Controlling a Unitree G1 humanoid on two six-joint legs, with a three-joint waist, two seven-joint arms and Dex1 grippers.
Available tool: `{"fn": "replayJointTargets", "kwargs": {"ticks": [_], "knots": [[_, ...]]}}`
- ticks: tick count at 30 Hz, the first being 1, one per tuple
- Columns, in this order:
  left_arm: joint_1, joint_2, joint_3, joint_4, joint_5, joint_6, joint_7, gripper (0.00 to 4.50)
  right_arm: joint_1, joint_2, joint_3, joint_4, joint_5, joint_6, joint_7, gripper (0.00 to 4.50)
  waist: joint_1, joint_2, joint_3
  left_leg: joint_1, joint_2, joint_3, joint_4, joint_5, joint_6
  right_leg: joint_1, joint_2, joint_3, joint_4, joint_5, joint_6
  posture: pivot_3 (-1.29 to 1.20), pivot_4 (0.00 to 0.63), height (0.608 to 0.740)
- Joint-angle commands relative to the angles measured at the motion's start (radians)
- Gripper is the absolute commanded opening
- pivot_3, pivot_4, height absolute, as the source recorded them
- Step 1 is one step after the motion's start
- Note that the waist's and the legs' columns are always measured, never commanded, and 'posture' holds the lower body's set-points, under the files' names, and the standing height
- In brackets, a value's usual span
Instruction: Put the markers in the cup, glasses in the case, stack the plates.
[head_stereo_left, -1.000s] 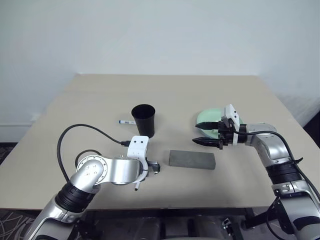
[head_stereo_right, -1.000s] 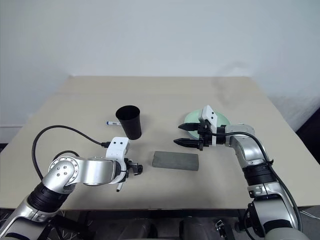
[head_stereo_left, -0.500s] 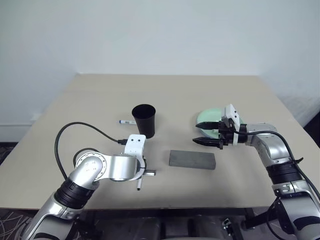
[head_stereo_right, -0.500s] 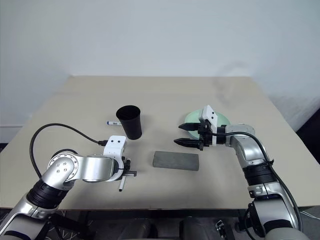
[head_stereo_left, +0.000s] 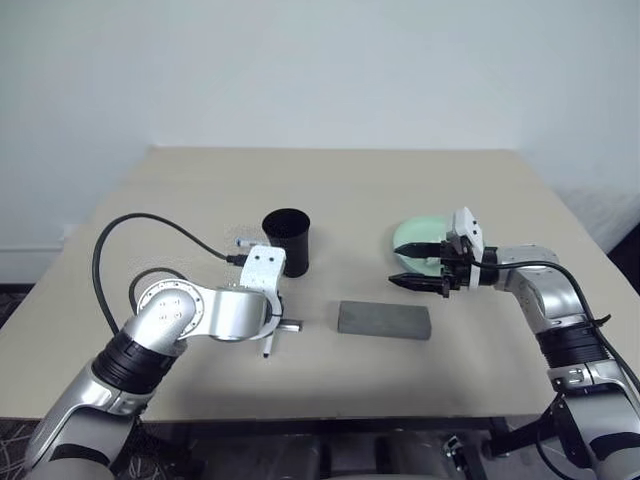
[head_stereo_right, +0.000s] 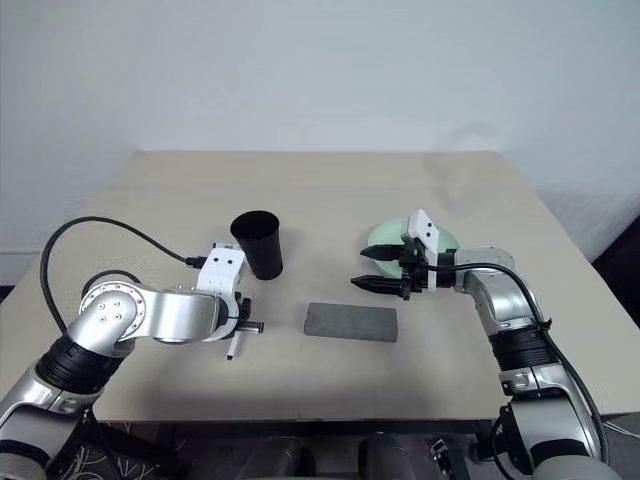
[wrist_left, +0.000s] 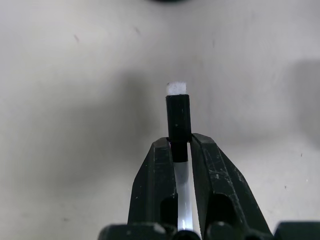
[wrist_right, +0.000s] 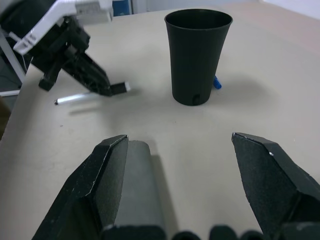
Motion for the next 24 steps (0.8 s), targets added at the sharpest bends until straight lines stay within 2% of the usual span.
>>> {"fn": "replayJointTargets", "kwargs": {"ticks": [1, 8, 13, 18, 24], "knots": [[-0.052, 0.001, 0.022, -0.044, 0.066, 0.01, -0.096, 0.04, -0.036, -0.008, -0.027, -0.019, 0.013, -0.011, 0.001, 3.6, -0.001, 0.0, 0.0, 0.0, 0.0, 0.0, 0.0, 0.0, 0.0, 0.0, 0.0, 0.0, 0.0, 0.0, 0.0, 0.0, 0.0, 0.74], [-0.097, -0.021, 0.096, -0.098, 0.208, 0.0, -0.385, 0.04, -0.047, -0.01, -0.027, -0.009, 0.01, -0.013, 0.005, 3.6, -0.002, 0.0, 0.0, 0.0, 0.0, 0.001, -0.001, 0.0, 0.0, 0.0, 0.0, 0.001, -0.001, 0.0, 0.0, 0.0, 0.0, 0.74], [-0.157, 0.023, 0.109, -0.177, 0.561, -0.018, -0.723, 0.04, -0.064, -0.005, -0.025, 0.003, 0.007, -0.017, 0.004, 3.6, -0.005, 0.0, 0.0, 0.0, -0.001, 0.002, -0.001, 0.0, 0.0, -0.001, 0.0, 0.001, -0.001, 0.0, 0.0, 0.0, 0.0, 0.74], [-0.133, 0.057, 0.095, -0.21, 0.992, -0.251, -1.035, 0.04, -0.082, 0.008, -0.029, 0.003, 0.023, -0.006, 0.004, 3.6, -0.006, 0.0, 0.001, 0.0, -0.005, 0.002, -0.002, 0.0, 0.0, -0.002, 0.0, 0.001, -0.001, 0.0, 0.0, 0.0, 0.0, 0.74], [-0.055, -0.015, 0.144, -0.112, 1.359, -0.54, -1.173, 0.04, -0.09, 0.011, -0.026, 0.018, 0.018, -0.016, 0.007, 3.6, -0.005, 0.0, 0.001, -0.001, -0.001, 0.002, -0.004, 0.0, 0.001, -0.003, 0.0, 0.002, -0.001, 0.0, 0.0, 0.0, 0.0, 0.74]]}}
